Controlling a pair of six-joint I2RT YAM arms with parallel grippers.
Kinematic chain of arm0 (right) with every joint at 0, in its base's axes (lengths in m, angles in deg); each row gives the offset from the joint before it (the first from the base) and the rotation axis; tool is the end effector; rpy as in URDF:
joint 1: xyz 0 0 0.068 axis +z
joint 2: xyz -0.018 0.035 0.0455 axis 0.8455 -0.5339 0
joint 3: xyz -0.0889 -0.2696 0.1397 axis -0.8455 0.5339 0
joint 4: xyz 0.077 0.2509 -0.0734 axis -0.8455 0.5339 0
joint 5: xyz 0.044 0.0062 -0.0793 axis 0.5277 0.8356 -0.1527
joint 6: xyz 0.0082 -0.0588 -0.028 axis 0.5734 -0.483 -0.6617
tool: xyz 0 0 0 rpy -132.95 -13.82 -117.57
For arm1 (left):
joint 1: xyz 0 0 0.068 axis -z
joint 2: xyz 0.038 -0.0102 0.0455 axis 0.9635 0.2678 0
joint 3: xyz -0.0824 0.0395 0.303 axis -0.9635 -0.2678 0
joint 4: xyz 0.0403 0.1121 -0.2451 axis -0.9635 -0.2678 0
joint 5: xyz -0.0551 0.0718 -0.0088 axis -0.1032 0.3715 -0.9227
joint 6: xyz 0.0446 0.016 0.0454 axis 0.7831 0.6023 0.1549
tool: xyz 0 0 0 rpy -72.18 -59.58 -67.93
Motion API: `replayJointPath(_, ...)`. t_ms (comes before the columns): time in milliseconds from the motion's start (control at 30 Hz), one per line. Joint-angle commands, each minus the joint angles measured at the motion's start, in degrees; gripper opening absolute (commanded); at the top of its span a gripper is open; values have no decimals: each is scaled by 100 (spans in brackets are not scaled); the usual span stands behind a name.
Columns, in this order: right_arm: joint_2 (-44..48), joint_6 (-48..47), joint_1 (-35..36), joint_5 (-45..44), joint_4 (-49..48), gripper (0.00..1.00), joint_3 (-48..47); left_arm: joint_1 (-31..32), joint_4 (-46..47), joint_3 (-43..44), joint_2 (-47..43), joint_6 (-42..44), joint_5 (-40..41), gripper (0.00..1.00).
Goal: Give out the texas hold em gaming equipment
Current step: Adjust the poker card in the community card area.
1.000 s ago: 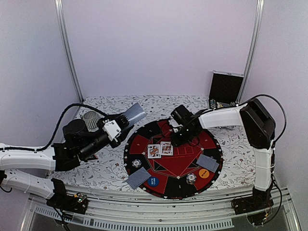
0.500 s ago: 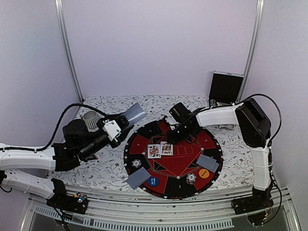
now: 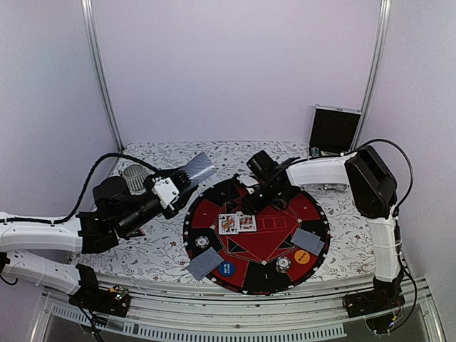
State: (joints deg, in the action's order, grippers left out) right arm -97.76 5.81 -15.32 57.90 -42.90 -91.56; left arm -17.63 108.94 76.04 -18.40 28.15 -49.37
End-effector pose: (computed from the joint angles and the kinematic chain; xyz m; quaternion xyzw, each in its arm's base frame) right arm 0.3615 0.3424 0.1569 -0.3771 0.8905 0.1635 0.1951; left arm 0.1454 -0.1948 0.3055 0.4332 0.5536 -0.0228 0.7108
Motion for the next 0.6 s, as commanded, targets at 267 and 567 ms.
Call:
replayJointPath(267,634,-118,-52,1003,-67,48,-218,-54,192,13,-37,-29,-130,51)
replayJointPath(567,2650,72,-41,2315,-1157,89,339,-50,59,13,-35,-4,-402,51)
